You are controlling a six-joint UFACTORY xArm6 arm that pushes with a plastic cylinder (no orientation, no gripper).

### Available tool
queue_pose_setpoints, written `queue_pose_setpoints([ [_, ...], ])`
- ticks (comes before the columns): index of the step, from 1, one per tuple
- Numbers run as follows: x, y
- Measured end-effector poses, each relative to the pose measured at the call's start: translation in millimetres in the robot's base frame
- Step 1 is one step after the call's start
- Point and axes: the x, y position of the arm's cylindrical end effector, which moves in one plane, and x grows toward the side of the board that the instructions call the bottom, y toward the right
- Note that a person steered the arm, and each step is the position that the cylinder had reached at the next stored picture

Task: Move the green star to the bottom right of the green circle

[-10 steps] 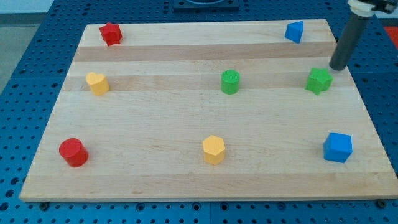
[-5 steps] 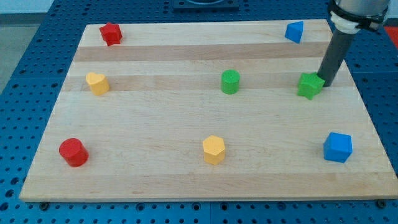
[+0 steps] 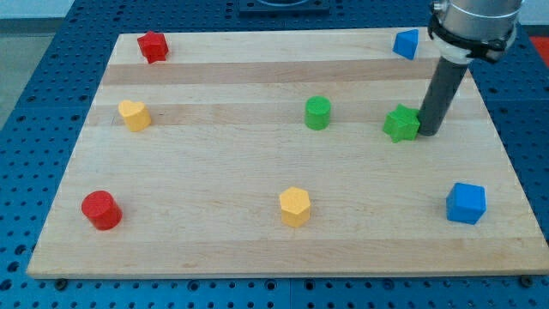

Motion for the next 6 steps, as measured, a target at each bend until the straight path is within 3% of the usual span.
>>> queue_pose_setpoints([
  [4,-0.8,-55.4],
  [6,31.9,-36.5],
])
